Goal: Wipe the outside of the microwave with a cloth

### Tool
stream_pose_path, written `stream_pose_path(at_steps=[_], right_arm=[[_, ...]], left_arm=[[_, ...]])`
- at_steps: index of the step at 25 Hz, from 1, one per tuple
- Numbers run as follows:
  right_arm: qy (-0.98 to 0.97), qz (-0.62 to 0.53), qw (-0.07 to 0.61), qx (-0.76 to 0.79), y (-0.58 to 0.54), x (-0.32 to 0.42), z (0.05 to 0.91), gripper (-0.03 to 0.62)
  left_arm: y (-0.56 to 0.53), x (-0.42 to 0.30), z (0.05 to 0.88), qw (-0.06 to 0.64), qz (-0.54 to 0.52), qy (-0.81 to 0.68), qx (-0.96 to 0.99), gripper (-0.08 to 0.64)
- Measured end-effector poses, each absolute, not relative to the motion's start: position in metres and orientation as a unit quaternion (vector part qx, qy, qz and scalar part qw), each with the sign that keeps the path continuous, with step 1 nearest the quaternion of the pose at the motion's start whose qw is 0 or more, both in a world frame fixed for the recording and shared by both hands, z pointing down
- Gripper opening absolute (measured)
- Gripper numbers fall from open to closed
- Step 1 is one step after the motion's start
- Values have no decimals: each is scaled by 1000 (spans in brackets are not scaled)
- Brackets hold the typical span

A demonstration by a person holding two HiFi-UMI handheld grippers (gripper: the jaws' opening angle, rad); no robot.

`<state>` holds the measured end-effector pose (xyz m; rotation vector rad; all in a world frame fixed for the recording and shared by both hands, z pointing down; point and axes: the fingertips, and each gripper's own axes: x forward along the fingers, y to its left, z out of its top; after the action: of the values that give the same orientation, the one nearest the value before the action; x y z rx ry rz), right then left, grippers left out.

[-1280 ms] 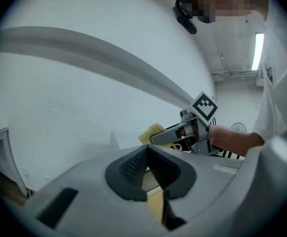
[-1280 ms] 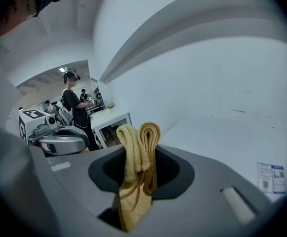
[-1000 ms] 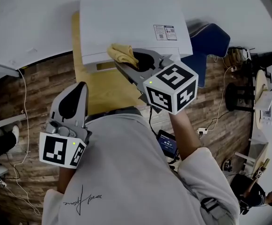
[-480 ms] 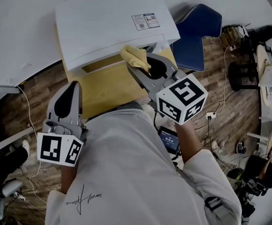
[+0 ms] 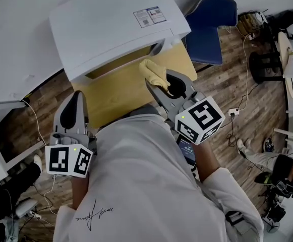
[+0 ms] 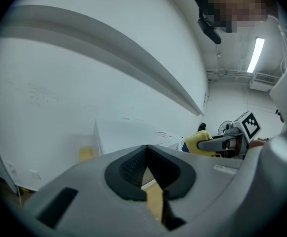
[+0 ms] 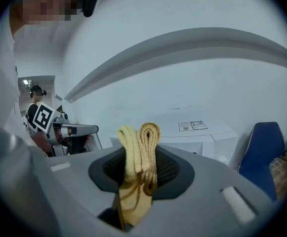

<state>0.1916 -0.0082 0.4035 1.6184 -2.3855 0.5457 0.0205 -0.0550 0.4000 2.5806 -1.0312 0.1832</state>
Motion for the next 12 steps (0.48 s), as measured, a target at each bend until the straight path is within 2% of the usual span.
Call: stream_pose_path(at_steps=[9, 12], right_arm=[[-799, 161, 61, 576, -5, 211, 401, 117], [-802, 155, 70, 573, -7, 213, 400, 115]], left_arm=[[-62, 7, 409, 173, 50, -395, 901, -8], [-62, 4, 408, 169, 48, -402, 899, -8]])
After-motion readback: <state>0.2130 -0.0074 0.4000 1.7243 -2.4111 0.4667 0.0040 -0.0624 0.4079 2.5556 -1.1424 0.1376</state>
